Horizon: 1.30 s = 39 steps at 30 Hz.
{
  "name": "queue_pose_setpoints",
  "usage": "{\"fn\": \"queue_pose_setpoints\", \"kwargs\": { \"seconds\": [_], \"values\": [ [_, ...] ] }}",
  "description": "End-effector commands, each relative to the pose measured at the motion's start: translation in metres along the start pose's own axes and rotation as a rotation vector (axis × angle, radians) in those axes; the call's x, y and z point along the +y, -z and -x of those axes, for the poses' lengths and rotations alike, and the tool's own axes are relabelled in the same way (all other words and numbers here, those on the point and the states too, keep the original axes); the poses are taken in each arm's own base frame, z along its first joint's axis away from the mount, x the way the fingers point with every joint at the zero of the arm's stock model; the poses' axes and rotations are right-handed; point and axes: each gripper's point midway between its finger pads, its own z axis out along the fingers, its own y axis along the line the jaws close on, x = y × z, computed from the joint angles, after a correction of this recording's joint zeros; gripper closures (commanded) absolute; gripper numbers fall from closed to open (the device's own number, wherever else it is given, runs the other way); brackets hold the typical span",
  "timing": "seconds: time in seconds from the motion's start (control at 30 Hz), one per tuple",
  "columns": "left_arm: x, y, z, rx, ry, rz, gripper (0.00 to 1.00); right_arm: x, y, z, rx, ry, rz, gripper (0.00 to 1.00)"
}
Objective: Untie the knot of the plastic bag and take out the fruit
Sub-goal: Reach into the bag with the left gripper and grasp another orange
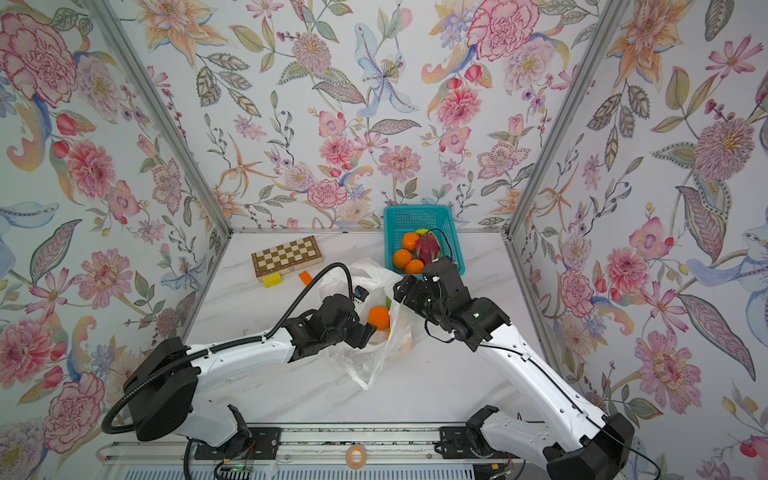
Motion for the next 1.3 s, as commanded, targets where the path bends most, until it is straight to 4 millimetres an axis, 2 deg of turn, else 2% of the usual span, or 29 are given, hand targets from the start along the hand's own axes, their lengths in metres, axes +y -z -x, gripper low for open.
{"fn": "queue_pose_setpoints", "kwargs": {
  "seconds": [0.0,0.37,0.5,0.67,0.83,0.93,1.03,1.27],
  "values": [
    [0.007,-0.015,0.023,-0.044,0.001,0.032,0.23,0.002,-0.002,0.004,-0.019,0.004,-0.006,0.10],
    [0.009,-0.066,0.029,-0.017,0.030,0.035,0.16,0.000,-0.004,0.003,-0.007,0.000,-0.007,0.08],
    [0.012,-0.079,0.023,0.011,0.020,0.053,0.12,0.000,-0.004,0.003,-0.004,-0.003,-0.006,0.08],
    [0.016,-0.089,0.011,0.047,-0.001,0.065,0.12,-0.001,-0.004,0.004,-0.006,-0.006,-0.005,0.08],
    [0.024,-0.093,-0.001,0.080,-0.015,0.091,0.19,0.002,-0.002,0.005,-0.006,-0.010,0.006,0.08],
    [0.024,-0.091,0.001,0.075,-0.011,0.086,0.25,0.010,0.002,0.004,0.011,0.005,0.039,0.08],
    [0.023,-0.089,0.005,0.063,-0.004,0.075,0.31,0.019,0.004,-0.007,0.064,0.054,0.091,0.07],
    [0.016,-0.082,0.013,0.026,0.011,0.036,0.41,0.024,0.008,-0.030,0.132,0.096,0.134,0.07]
  ]
}}
